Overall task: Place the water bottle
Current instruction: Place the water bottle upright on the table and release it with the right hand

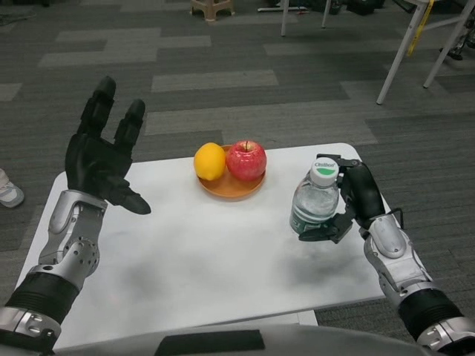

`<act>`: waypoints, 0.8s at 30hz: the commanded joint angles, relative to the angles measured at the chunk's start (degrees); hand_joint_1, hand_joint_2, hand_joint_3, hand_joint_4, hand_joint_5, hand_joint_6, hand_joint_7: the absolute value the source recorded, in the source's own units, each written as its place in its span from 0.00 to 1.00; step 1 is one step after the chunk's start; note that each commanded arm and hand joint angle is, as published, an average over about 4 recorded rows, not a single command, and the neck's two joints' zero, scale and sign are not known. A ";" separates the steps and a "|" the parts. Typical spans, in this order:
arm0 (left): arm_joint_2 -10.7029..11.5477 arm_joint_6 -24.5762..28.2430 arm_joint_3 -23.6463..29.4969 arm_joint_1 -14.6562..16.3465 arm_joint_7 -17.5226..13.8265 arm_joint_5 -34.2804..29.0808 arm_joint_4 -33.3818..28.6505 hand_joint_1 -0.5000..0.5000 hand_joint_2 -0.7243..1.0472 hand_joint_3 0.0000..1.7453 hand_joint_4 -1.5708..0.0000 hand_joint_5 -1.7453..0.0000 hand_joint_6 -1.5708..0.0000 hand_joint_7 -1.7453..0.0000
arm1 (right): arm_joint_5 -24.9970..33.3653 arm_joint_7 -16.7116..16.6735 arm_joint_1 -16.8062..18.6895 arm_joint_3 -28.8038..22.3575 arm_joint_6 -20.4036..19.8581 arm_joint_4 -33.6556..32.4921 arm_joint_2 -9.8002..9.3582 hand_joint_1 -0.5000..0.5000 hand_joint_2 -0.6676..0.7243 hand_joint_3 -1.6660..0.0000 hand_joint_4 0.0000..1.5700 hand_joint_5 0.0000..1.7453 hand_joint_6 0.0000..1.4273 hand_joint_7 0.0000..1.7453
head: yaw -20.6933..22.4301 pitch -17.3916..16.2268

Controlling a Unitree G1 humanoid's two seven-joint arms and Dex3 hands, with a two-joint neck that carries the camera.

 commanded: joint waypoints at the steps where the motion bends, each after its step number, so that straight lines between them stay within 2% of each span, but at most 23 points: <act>1: -0.16 0.04 0.31 0.27 0.04 0.16 0.06 0.00 0.25 0.05 1.00 0.88 1.00 1.00 | 0.29 -0.20 -1.95 0.47 -1.94 1.53 0.84 0.46 0.14 0.05 1.00 0.94 0.98 0.90 | -0.06 -0.03; 9: -0.42 0.04 0.31 -0.06 0.04 0.16 0.32 0.00 0.25 0.01 1.00 0.90 1.00 1.00 | 1.20 -0.20 -3.38 3.31 -3.33 6.85 2.40 0.46 0.16 0.05 1.00 0.94 0.98 0.88 | -0.19 0.09; 12: -0.49 0.04 0.31 -0.13 0.04 0.16 0.41 0.00 0.25 0.04 1.00 0.90 1.00 1.00 | 1.61 -0.20 -3.60 4.58 -3.59 8.41 3.03 0.44 0.17 0.05 1.00 0.94 0.98 0.88 | -0.29 0.12; 18: -0.49 0.04 0.31 -0.24 0.04 0.16 0.48 0.00 0.25 0.03 1.00 0.91 1.00 1.00 | 2.27 -0.11 -3.62 5.94 -4.05 10.14 3.23 0.42 0.18 0.10 1.00 0.94 1.00 0.88 | -0.42 0.46; 20: -0.49 0.04 0.31 -0.30 0.04 0.16 0.52 0.00 0.25 0.05 1.00 0.91 1.00 1.00 | 2.38 0.07 -3.62 6.19 -4.23 10.71 3.25 0.42 0.18 0.10 1.00 0.94 1.00 0.88 | -0.41 0.60; 24: -0.58 0.04 0.31 -0.39 -0.05 0.16 0.56 0.00 0.25 0.04 1.00 0.88 1.00 1.00 | 2.60 0.46 -3.62 6.85 -4.49 11.94 3.30 0.38 0.18 0.10 1.00 0.94 0.98 0.88 | -0.34 0.58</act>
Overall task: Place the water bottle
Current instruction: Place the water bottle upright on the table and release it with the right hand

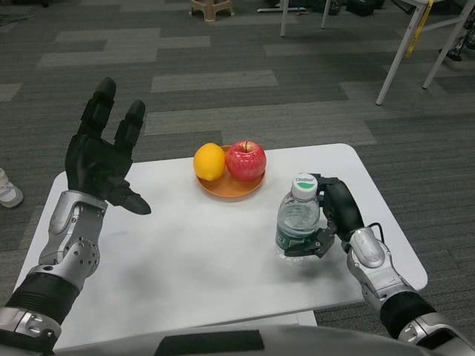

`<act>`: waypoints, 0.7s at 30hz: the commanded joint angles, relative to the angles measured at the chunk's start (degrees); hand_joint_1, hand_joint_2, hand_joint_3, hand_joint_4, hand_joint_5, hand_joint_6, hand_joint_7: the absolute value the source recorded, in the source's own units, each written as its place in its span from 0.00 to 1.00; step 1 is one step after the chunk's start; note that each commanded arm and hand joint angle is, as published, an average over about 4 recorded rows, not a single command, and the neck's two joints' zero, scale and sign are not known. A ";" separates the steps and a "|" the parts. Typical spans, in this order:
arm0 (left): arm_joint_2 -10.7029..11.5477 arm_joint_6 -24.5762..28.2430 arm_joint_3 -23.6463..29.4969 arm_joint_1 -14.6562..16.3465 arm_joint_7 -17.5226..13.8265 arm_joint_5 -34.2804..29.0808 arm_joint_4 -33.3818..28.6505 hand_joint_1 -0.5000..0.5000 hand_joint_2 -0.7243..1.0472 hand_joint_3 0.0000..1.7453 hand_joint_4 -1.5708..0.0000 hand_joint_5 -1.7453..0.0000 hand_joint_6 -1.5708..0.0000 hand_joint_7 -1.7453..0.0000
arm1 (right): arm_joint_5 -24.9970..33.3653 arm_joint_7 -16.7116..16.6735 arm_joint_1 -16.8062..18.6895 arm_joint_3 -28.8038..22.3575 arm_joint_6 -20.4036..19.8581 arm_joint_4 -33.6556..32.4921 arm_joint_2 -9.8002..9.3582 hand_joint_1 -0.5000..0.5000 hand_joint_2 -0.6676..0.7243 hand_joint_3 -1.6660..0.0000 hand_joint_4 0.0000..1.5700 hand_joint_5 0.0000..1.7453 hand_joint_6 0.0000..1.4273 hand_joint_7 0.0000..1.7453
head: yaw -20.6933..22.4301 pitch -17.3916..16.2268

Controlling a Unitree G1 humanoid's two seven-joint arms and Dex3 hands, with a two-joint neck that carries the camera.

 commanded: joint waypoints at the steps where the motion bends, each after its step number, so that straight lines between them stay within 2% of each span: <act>1: -0.36 0.02 0.31 -0.38 -0.08 0.17 0.27 0.00 0.25 0.04 1.00 0.88 1.00 1.00 | 1.10 0.28 -0.99 0.24 -1.60 0.96 0.08 0.38 0.18 0.10 1.00 0.94 0.98 0.88 | 0.07 -0.09; 6: -0.47 -0.05 0.31 -0.33 -0.08 0.17 0.27 0.00 0.25 0.01 1.00 0.94 1.00 1.00 | 1.03 0.59 -0.99 0.30 -1.86 2.26 0.10 0.33 0.18 0.10 1.00 0.94 0.98 0.88 | 0.12 -0.14; 9: -0.49 -0.05 0.31 -0.24 -0.08 0.17 0.24 0.00 0.25 0.05 1.00 0.93 1.00 1.00 | 0.97 0.79 -0.99 0.15 -2.04 2.96 0.10 0.33 0.18 0.10 1.00 0.94 0.99 0.88 | 0.04 -0.07; 15: -0.49 -0.05 0.24 -0.13 -0.08 0.17 0.18 0.00 0.25 0.05 1.00 0.93 1.00 1.00 | 1.03 1.95 -0.90 -0.09 -2.06 3.67 0.10 0.33 0.15 0.10 1.00 0.94 1.00 0.84 | -0.15 0.03; 17: -0.52 -0.05 0.22 -0.11 -0.08 0.17 0.18 0.00 0.25 0.05 1.00 0.90 1.00 1.00 | 1.03 2.48 -0.90 -0.05 -2.04 3.97 0.10 0.33 0.15 0.08 1.00 0.94 1.00 0.84 | -0.08 0.08; 21: -0.47 -0.05 0.22 0.11 -0.08 0.17 0.13 0.00 0.25 0.05 1.00 0.90 1.00 1.00 | 1.08 3.23 -0.86 0.13 -1.86 4.11 0.06 0.28 0.14 0.07 1.00 0.94 1.00 0.79 | -0.06 0.02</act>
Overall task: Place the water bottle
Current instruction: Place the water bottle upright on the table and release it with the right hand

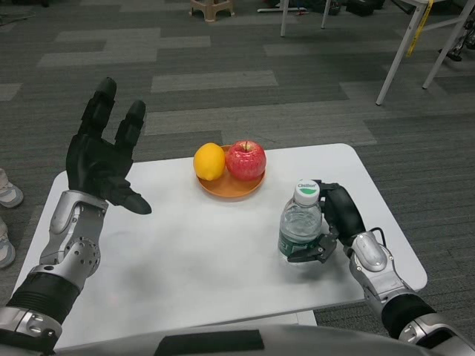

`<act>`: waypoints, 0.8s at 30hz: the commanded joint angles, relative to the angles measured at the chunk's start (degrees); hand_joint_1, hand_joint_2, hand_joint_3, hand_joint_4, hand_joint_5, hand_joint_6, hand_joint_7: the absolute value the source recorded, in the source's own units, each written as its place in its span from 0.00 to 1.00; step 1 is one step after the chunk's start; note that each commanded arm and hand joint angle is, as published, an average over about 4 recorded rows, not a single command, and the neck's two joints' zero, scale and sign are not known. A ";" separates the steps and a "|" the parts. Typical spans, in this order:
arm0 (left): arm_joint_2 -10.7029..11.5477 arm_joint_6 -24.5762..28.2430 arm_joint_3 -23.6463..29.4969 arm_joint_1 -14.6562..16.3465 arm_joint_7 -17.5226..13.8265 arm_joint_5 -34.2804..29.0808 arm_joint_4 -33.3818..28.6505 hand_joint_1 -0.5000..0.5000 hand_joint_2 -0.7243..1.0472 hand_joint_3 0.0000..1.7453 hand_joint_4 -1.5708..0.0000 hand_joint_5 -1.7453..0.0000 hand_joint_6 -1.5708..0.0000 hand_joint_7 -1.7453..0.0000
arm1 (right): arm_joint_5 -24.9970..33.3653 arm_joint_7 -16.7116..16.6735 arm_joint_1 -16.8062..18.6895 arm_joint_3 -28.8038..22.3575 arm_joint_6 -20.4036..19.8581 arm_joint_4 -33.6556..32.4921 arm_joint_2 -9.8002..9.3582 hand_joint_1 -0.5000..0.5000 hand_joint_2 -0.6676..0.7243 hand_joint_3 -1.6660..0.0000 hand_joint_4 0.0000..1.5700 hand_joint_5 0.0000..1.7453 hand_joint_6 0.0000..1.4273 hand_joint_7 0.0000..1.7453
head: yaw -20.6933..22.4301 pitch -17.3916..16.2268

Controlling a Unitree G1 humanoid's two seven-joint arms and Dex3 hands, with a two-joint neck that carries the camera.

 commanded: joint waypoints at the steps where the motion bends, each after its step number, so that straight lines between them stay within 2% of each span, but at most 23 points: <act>1: -0.24 -0.05 0.22 0.18 -0.08 0.17 0.05 0.00 0.25 0.05 1.00 0.91 1.00 1.00 | 0.21 0.90 -0.61 -0.15 -0.04 0.52 0.02 0.27 0.14 0.06 0.99 0.94 0.99 0.78 | -0.02 -0.03; 6: -0.28 -0.05 0.29 0.38 -0.08 0.17 -0.11 0.00 0.25 0.04 1.00 0.88 1.00 1.00 | 0.54 2.68 -0.50 -0.15 0.82 -0.10 -0.22 0.25 0.10 0.05 0.93 0.94 0.91 0.66 | 0.00 0.03; 10: -0.28 -0.05 0.22 0.38 -0.08 0.17 -0.13 0.00 0.25 0.04 1.00 0.88 1.00 1.00 | 0.56 3.65 -0.41 -0.19 1.28 -0.52 -0.59 0.21 0.10 0.05 0.85 0.87 0.83 0.53 | 0.09 0.09; 12: -0.26 -0.05 0.24 0.38 -0.08 0.17 -0.11 0.00 0.25 0.04 1.00 0.90 1.00 1.00 | 0.60 4.17 -0.37 -0.35 1.54 -0.69 -0.75 0.20 0.09 0.05 0.84 0.85 0.81 0.51 | 0.08 0.01; 15: -0.22 -0.05 0.31 0.38 -0.08 0.17 -0.08 0.00 0.25 0.05 1.00 0.91 1.00 1.00 | 0.65 4.90 -0.33 -0.61 2.05 -1.07 -0.88 0.17 0.09 0.05 0.78 0.76 0.76 0.48 | 0.02 -0.06; 17: -0.22 -0.05 0.31 0.38 -0.08 0.17 -0.06 0.00 0.25 0.05 1.00 0.88 1.00 1.00 | 0.65 5.23 -0.33 -0.83 2.33 -1.20 -0.90 0.16 0.09 0.05 0.72 0.69 0.71 0.46 | 0.10 -0.12; 20: -0.22 -0.05 0.31 0.38 -0.08 0.17 -0.04 0.00 0.25 0.05 1.00 0.91 1.00 1.00 | 0.65 5.73 -0.30 -1.14 2.73 -1.35 -0.99 0.12 0.09 0.05 0.64 0.58 0.65 0.42 | 0.13 -0.20; 22: -0.22 -0.05 0.31 0.38 -0.08 0.17 -0.04 0.00 0.25 0.05 1.00 0.90 1.00 1.00 | 0.65 5.91 -0.26 -1.29 2.79 -1.44 -1.03 0.12 0.09 0.05 0.59 0.53 0.60 0.38 | 0.13 -0.19; 24: -0.22 -0.05 0.31 0.38 -0.08 0.17 -0.04 0.00 0.25 0.04 1.00 0.88 1.00 1.00 | 0.65 6.20 -0.22 -1.51 2.90 -1.62 -1.05 0.10 0.09 0.05 0.50 0.47 0.51 0.32 | 0.13 -0.19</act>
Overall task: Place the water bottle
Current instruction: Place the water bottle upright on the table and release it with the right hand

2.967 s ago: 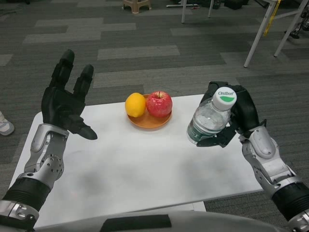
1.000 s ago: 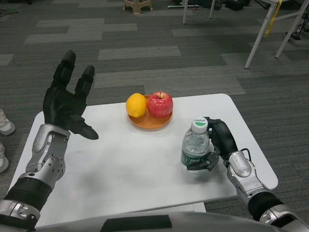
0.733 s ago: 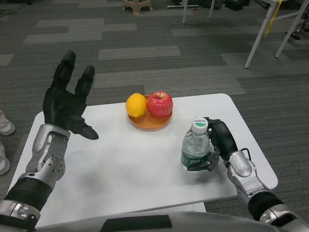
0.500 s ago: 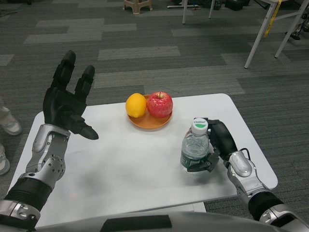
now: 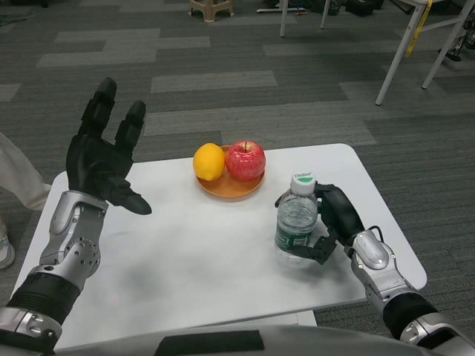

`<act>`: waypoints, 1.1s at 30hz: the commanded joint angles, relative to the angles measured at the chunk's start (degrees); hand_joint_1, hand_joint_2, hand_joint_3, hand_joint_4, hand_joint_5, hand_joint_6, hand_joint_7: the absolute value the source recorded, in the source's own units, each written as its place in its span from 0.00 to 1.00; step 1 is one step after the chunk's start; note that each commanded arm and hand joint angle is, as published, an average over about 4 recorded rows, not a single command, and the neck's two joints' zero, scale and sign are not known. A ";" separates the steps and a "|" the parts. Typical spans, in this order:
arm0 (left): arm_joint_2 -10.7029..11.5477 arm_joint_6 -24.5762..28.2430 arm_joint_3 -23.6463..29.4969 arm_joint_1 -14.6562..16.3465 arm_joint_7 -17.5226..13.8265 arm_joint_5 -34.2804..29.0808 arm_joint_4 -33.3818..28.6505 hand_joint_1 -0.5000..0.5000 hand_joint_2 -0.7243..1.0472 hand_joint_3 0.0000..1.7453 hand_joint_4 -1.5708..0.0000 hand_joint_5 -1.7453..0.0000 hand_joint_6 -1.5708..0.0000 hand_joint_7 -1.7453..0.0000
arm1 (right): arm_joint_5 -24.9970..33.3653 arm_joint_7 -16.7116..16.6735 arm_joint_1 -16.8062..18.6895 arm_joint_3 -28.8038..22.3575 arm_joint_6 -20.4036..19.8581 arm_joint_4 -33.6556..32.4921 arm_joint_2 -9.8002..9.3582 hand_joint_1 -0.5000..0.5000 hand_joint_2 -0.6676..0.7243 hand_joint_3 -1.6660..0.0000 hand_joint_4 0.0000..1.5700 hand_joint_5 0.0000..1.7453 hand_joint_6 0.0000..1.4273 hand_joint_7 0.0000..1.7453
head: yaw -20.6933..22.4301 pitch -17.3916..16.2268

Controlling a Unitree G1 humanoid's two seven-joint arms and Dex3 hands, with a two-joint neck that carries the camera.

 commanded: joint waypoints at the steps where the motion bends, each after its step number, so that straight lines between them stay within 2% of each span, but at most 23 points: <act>1: -0.21 -0.05 0.31 0.37 -0.08 0.16 -0.03 0.00 0.25 0.04 1.00 0.88 1.00 1.00 | 0.13 0.58 -0.18 -0.88 0.91 -0.81 -0.66 0.09 0.09 0.05 0.45 0.46 0.47 0.30 | 0.00 0.00; 6: -0.21 -0.05 0.31 0.29 -0.08 0.14 0.06 0.00 0.25 0.04 1.00 0.91 1.00 1.00 | 0.13 1.65 0.04 -1.63 1.57 -1.89 -0.75 0.08 0.09 0.05 0.21 0.31 0.15 0.14 | -0.07 -0.03; 10: -0.21 -0.05 0.31 0.13 -0.08 0.08 0.08 0.00 0.25 0.04 1.00 0.88 1.00 1.00 | 0.13 2.44 0.43 -2.70 2.12 -3.01 -0.99 0.08 0.09 0.05 0.09 0.22 0.02 0.09 | -0.10 -0.13; 16: -0.21 -0.05 0.31 0.11 -0.04 0.16 0.15 0.00 0.25 0.01 1.00 0.91 1.00 1.00 | 0.13 3.17 0.74 -3.30 2.40 -4.02 -1.36 0.08 0.09 0.05 0.02 0.11 0.00 0.08 | -0.08 -0.24; 20: -0.21 -0.05 0.31 0.11 0.01 0.10 0.15 0.00 0.25 0.05 1.00 0.88 1.00 1.00 | 0.13 3.28 1.00 -3.61 2.40 -4.37 -1.43 0.08 0.09 0.05 0.00 0.11 0.00 0.06 | -0.12 -0.27; 26: -0.21 -0.05 0.31 0.11 0.01 0.14 0.10 0.00 0.25 0.03 1.00 0.91 1.00 1.00 | 0.22 3.52 1.51 -4.31 2.49 -5.09 -1.45 0.08 0.09 0.05 0.00 0.06 0.00 0.04 | -0.21 -0.43; 33: -0.21 -0.05 0.24 0.11 0.01 0.08 0.12 0.00 0.25 0.05 1.00 0.88 1.00 1.00 | 0.24 3.54 1.93 -5.52 2.49 -5.45 -1.45 0.08 0.09 0.05 0.00 0.06 0.00 0.04 | -0.24 -0.49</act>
